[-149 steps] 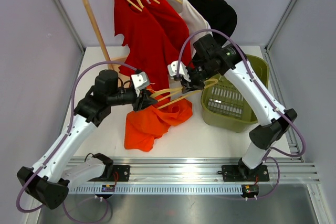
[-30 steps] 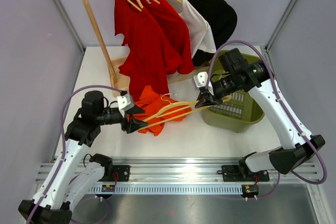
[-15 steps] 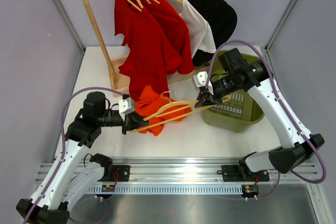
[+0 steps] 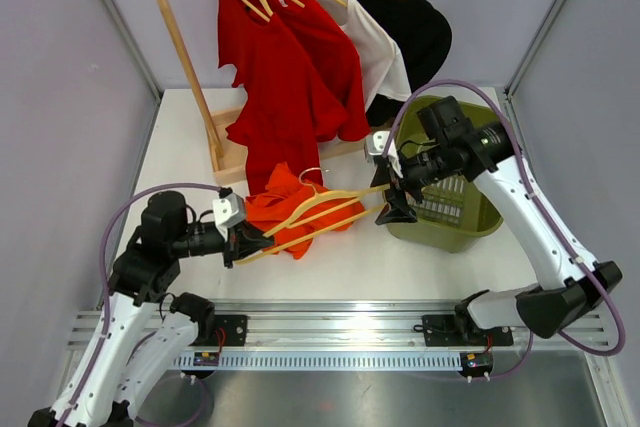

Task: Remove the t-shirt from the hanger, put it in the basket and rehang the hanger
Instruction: Pass the hanger from the right arm to the left

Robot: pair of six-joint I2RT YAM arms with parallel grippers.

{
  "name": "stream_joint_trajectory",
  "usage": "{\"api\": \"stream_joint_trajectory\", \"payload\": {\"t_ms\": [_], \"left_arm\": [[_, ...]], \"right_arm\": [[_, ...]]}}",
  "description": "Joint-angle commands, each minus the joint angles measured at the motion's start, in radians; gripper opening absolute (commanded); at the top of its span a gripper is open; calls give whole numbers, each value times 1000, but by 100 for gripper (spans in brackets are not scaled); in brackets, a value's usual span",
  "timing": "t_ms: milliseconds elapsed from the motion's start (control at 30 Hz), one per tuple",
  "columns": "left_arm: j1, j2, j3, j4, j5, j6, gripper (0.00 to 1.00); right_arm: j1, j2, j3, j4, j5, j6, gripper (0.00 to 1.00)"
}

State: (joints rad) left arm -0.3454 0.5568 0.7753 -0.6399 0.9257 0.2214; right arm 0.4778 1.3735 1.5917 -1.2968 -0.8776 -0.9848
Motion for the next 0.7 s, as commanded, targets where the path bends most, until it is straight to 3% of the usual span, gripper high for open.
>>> {"api": "stream_joint_trajectory", "payload": {"t_ms": [0,267,667], "left_arm": [[-1,-75,53,-6,-40,-73,0],[-3,-135,110,-30,-186,-152,0],[-3,-179,232,-47,-310,-217,0]], "right_arm": [[-8,-119,-28,186,155,204,91],[-130,-174,-9,347,290,301,98],[-183,-220,-153,432,235,351,99]]}}
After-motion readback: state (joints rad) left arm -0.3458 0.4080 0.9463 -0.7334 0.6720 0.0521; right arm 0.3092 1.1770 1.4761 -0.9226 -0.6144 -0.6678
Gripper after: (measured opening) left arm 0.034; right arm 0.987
